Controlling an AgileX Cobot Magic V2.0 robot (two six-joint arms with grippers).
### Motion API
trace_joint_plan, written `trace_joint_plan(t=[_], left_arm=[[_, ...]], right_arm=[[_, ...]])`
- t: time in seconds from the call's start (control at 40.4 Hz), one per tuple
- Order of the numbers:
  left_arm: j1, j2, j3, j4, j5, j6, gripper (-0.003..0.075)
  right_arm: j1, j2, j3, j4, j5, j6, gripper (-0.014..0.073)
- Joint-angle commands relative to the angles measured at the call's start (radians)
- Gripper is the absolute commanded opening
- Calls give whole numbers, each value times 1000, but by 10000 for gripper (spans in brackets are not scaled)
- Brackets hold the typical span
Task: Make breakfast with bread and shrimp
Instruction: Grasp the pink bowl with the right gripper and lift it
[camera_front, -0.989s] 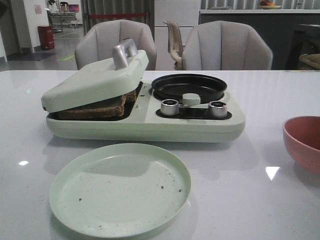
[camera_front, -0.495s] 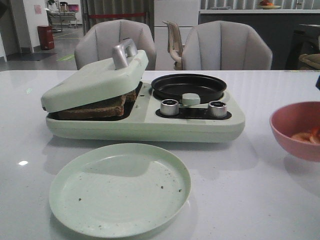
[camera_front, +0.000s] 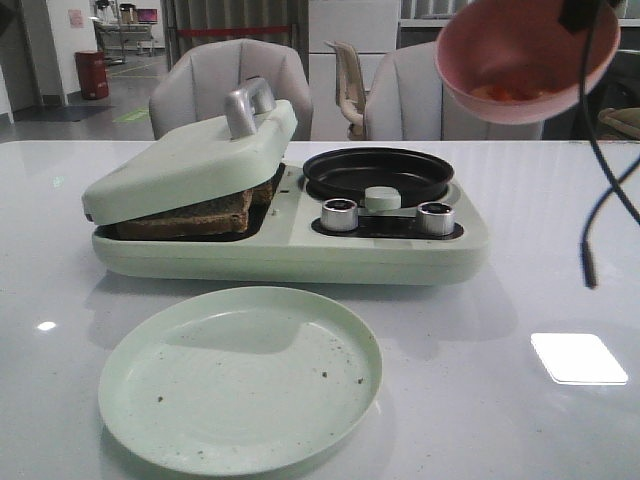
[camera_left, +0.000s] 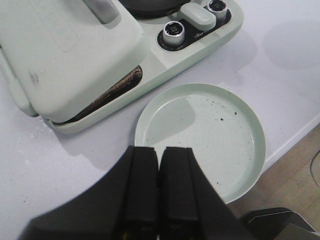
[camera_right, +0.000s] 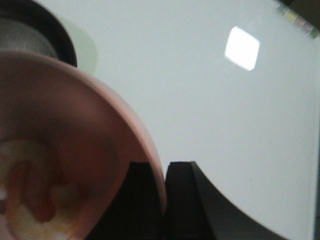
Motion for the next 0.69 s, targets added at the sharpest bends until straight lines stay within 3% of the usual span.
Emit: trace_joint_plan(t=[0.0,0.247,0.396,0.593,0.668], left_arm=[[-5,-14,-26,-9,-67,-7,100],[-5,-14,-26,-9,-67,-7,100],[-5,-14,-26,-9,-67,-7,100],[-5,-14,-26,-9,-69,-7,100],[-5,-14,-26,-9,-69,-7,100]], right_arm=[[76,-19,-71,-291,-32,162,45],[222,70,-121,-739,31,384,45],[282,154,-156,-985,115,439,45],[318,253,-183,-1211,198,446,45],[320,286,-189,-1214,216,446,45]])
